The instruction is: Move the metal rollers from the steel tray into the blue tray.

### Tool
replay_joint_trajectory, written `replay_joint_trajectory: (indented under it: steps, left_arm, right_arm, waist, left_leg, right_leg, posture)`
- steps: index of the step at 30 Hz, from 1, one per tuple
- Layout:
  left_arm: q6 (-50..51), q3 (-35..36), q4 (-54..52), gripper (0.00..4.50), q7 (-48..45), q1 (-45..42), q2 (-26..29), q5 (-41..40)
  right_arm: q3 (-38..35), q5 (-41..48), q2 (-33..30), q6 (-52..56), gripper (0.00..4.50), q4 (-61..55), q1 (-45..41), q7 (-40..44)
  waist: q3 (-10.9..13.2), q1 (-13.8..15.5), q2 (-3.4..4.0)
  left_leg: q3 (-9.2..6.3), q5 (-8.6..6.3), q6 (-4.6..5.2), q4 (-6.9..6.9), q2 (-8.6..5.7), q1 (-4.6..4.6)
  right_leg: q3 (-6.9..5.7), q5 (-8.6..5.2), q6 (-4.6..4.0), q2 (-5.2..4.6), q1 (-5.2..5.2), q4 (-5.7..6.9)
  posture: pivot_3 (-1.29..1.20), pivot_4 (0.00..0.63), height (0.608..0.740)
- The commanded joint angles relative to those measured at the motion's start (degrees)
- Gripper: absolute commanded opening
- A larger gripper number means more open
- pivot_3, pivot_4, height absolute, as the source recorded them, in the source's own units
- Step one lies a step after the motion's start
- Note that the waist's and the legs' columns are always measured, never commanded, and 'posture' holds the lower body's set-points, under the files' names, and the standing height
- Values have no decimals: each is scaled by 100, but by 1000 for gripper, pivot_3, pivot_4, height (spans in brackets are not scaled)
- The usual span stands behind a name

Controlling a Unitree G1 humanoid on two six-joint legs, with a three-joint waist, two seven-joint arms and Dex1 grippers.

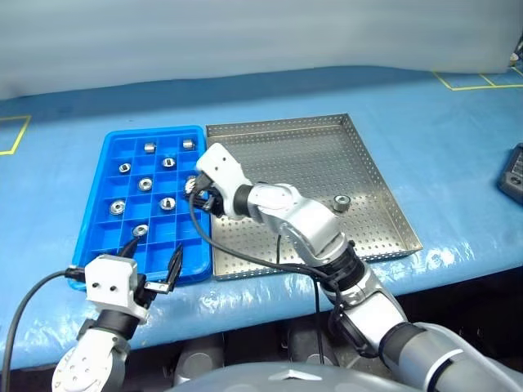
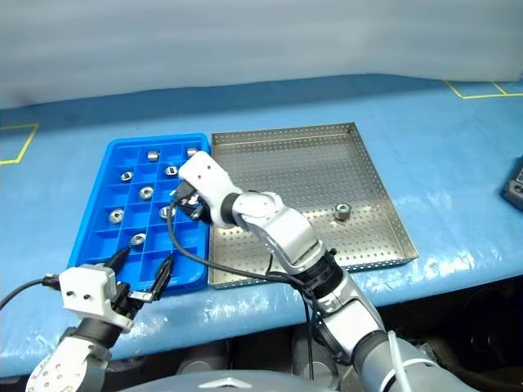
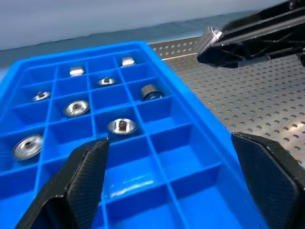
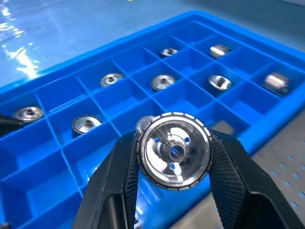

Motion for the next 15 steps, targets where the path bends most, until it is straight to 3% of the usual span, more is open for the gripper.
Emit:
replay_joint_trajectory:
  steps: [1, 15]
  left_arm:
    - [-254, -18, -354, 4500, 53, 156, -95, 75]
    - [-233, -281, -242, 4500, 135, -49, -228, 162]
  right_arm:
    - [250, -108, 120, -278, 1703, 209, -208, 235]
    - [816, -523, -278, 20, 1703, 503, -178, 768]
  waist:
    - [5, 101, 2]
    - [9, 202, 11]
  left_leg:
    - [-2, 0, 0, 1, 0, -4]
    - [-13, 0, -2, 9, -8, -24]
  right_leg:
    - [-4, -1, -1, -1, -1, 0]
    - [-23, -4, 2, -14, -12, 0]
  posture:
    - [312, 150, 740]
    - [288, 150, 740]
